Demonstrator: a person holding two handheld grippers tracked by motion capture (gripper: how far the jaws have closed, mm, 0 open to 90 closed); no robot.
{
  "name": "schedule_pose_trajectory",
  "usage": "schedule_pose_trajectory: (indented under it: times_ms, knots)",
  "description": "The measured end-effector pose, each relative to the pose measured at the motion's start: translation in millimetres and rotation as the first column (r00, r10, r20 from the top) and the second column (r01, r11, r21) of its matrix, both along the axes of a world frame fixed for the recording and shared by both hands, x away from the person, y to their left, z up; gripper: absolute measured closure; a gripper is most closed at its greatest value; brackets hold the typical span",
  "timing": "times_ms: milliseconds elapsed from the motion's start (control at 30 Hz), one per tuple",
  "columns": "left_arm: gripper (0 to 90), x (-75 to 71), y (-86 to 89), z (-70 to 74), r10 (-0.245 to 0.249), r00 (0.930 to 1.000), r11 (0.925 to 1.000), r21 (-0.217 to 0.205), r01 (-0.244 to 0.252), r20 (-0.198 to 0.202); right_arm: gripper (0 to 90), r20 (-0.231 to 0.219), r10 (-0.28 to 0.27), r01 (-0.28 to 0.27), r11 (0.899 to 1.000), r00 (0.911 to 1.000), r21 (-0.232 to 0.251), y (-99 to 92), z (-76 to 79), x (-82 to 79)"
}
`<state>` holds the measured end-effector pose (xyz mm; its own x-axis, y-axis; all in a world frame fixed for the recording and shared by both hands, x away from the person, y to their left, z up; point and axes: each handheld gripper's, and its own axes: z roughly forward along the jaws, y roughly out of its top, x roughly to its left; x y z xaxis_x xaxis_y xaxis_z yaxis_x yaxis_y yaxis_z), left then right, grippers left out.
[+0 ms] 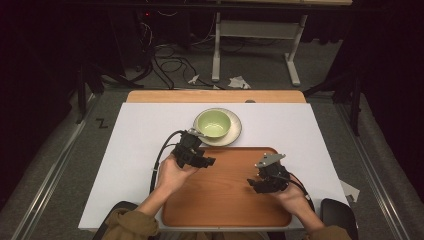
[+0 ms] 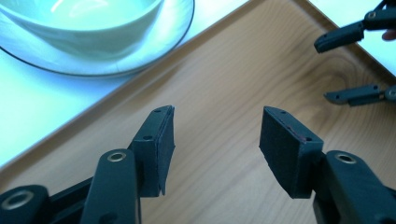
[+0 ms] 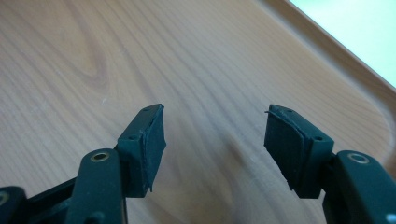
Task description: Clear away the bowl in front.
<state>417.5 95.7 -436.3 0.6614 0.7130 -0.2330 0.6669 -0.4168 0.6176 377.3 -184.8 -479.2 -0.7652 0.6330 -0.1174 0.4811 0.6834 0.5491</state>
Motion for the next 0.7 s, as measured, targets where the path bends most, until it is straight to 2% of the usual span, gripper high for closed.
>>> schedule_pose_trajectory:
  times_ms: [200, 433, 567, 633, 700]
  knots:
    - [44.0, 9.8, -3.5, 6.4, 0.006, 1.0000, 0.9999, 0.011, -0.006, 0.002, 38.4, 0.000, -0.002, 0.002, 1.000, 1.0000, 0.000, -0.6, 0.4, 0.0]
    - [42.8, 26.0, -7.4, 18.1, 0.034, 0.9991, 0.9990, 0.029, -0.034, 0.026, 38.4, -0.001, 0.006, -0.006, 1.000, 1.0000, -0.003, 0.1, -1.0, 0.3]
    - [41.8, 36.9, -8.8, 19.9, 0.050, 0.9981, 0.9969, 0.059, -0.052, 0.037, 38.4, 0.002, -0.003, 0.003, 1.000, 1.0000, 0.007, -0.7, 0.5, 0.4]
    - [41.7, 40.6, -10.8, 20.3, 0.056, 0.9971, 0.9937, 0.095, -0.060, 0.053, 38.4, 0.001, 0.005, -0.005, 1.000, 1.0000, -0.002, -0.8, 0.6, 0.6]
    - [41.5, 44.7, -11.5, 20.9, 0.065, 0.9964, 0.9924, 0.101, -0.070, 0.055, 38.4, -0.002, 0.002, -0.002, 1.000, 1.0000, -0.003, -0.1, 1.4, -0.1]
